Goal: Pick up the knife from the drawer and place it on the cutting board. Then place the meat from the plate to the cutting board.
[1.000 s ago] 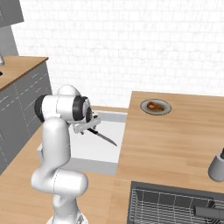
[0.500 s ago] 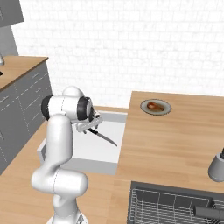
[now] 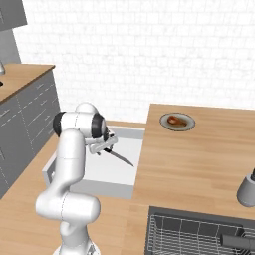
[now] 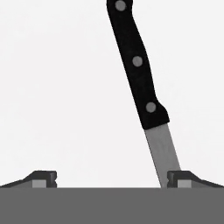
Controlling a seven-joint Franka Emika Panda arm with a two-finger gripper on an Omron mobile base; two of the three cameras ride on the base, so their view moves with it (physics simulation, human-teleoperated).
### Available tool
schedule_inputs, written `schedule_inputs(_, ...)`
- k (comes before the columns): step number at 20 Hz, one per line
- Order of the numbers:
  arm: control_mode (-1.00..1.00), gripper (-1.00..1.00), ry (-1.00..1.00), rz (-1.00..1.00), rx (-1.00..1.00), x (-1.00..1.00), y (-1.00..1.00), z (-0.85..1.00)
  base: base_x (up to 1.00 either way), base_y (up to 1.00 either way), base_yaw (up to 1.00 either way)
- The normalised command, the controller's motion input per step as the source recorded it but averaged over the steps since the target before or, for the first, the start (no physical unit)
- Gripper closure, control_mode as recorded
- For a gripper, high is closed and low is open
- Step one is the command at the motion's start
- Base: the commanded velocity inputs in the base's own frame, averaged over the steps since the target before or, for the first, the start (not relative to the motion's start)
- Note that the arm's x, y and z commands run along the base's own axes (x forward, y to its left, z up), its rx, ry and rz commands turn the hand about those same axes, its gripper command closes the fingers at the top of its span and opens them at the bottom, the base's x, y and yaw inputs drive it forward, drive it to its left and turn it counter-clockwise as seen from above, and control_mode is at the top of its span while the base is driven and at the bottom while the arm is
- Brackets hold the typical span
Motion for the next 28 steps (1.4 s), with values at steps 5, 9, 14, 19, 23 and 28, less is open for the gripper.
schedule_inputs(5,-1.0,-1.0,0.0,0.0,-0.01,0.34,0.0,-0.22,0.0,0.0,0.0)
schedule_inputs(9,-1.0,-1.0,0.0,0.0,0.0,0.39,0.0,-0.08,0.0,0.0,0.0)
schedule_inputs(14,-1.0,-1.0,0.0,0.0,0.0,0.26,0.0,-0.22,0.0,0.0,0.0)
schedule_inputs(19,-1.0,-1.0,0.0,0.0,-0.02,0.11,0.0,-0.38,0.0,0.0,0.0)
schedule_inputs(23,-1.0,-1.0,0.0,0.0,0.0,0.3,0.0,-0.14,0.0,0.0,0.0)
schedule_inputs(28,-1.0,1.0,0.0,0.0,-0.01,0.08,0.0,-0.4,0.0,0.0,0.0)
